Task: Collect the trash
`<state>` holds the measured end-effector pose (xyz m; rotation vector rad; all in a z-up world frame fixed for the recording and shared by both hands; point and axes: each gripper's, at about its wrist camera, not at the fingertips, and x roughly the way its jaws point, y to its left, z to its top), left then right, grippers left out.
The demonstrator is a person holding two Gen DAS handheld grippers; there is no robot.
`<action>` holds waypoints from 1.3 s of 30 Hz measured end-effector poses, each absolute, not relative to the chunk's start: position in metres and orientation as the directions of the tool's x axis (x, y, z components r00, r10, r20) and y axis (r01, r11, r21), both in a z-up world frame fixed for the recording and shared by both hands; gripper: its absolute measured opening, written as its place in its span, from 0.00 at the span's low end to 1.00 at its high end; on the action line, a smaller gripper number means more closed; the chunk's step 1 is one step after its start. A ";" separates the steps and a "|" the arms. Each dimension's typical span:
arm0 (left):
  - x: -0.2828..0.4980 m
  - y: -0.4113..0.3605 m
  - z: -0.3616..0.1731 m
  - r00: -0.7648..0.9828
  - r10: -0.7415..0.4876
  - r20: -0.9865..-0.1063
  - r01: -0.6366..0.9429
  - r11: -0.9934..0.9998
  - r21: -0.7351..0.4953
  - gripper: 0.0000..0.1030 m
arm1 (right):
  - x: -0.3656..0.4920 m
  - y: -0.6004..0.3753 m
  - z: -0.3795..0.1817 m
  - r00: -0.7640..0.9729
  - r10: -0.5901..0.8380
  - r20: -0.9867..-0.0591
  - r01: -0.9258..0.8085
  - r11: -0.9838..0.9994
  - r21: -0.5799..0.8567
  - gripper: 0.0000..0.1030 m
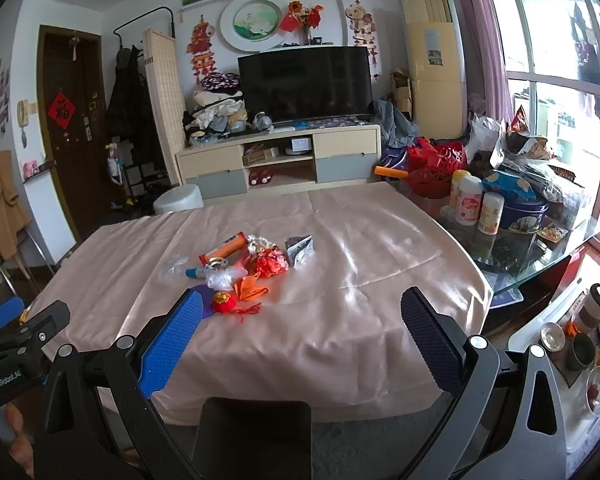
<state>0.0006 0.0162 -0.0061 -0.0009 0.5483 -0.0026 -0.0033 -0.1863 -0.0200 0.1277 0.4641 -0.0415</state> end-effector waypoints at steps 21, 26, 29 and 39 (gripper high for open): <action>0.001 0.015 -0.006 0.853 -0.005 -0.522 0.003 1.000 -0.003 0.92 | -0.003 -0.185 -0.021 0.892 -0.005 -0.452 0.068 0.990 0.123 0.97; 0.001 0.015 -0.006 0.852 -0.004 -0.523 0.002 1.000 -0.004 0.92 | -0.003 -0.185 -0.022 0.891 -0.002 -0.453 0.066 0.990 0.124 0.97; 0.000 0.019 -0.006 0.852 -0.003 -0.524 0.001 1.000 -0.004 0.92 | -0.003 -0.185 -0.022 0.891 -0.001 -0.454 0.065 0.990 0.125 0.97; -0.001 0.025 -0.009 0.850 0.000 -0.527 -0.001 1.000 -0.003 0.92 | -0.003 -0.185 -0.023 0.889 0.001 -0.458 0.066 0.989 0.129 0.97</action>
